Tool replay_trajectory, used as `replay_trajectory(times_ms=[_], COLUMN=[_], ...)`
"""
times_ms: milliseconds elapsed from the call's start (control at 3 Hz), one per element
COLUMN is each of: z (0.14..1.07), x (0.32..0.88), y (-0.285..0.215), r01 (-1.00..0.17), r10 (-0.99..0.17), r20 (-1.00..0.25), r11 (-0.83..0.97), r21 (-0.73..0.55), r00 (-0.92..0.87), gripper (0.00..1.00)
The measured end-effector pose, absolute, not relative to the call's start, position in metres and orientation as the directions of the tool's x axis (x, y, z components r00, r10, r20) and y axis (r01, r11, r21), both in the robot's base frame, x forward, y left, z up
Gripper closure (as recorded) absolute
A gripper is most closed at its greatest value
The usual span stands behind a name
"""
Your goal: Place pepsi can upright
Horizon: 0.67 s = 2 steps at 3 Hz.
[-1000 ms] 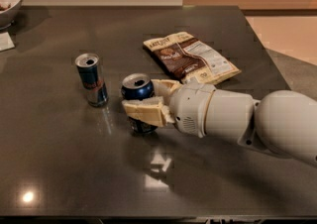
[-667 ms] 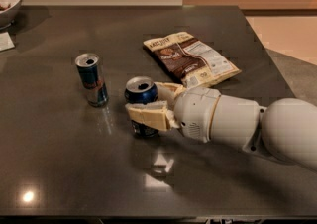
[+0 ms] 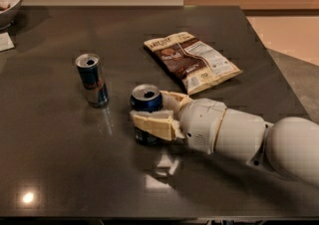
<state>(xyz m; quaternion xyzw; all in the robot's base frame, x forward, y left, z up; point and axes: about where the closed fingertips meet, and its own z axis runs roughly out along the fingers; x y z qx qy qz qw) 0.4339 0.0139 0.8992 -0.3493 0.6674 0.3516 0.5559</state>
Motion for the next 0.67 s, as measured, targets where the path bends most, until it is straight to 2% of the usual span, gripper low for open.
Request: replay_trajectory(times_ms=[667], z=[0.8917], x=[0.4289], y=[0.0093], r01=[-0.845], r10=[-0.043], r20=[-0.992], r11=[0.529], r21=[0.081], r00=[-0.122], gripper=[0.36])
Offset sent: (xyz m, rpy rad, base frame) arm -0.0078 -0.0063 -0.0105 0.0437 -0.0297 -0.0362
